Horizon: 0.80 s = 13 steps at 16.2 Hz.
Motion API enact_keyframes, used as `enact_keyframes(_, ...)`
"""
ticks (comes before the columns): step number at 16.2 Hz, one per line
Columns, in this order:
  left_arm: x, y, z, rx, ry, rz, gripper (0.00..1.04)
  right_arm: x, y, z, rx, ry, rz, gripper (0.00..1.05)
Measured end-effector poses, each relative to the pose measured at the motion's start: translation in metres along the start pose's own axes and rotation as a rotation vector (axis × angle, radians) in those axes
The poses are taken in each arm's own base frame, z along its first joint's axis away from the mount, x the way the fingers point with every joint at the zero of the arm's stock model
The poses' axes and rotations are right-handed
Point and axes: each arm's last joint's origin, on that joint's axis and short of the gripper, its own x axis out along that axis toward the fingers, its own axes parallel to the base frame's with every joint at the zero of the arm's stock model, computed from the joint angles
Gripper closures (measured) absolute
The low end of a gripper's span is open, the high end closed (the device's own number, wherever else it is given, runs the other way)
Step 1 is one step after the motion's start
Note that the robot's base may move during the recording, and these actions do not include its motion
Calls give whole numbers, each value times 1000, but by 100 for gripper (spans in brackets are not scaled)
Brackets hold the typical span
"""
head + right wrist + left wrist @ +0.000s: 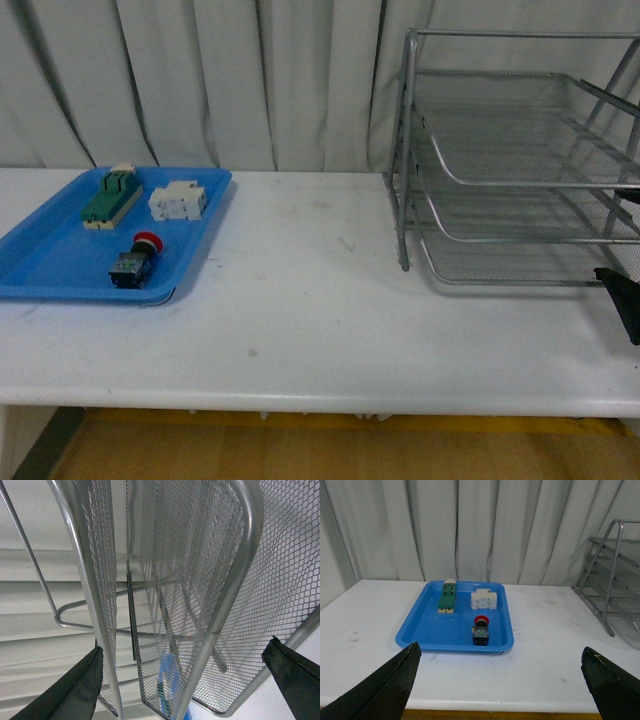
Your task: Place button on rack with both arms
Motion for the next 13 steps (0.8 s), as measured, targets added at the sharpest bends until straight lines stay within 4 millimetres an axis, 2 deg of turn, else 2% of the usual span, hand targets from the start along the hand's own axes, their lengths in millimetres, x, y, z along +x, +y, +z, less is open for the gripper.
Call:
enact_keyframes(10, 0, 0, 0, 0, 0, 0, 7, 13, -10, 4, -19, -5, -1, 6)
enact_keyframes(11, 0, 0, 0, 0, 0, 0, 7, 16, -10, 6, -29, -7, 6, 9)
enact_keyframes(13, 0, 0, 0, 0, 0, 0, 7, 20, -11, 8, -42, -9, 11, 21)
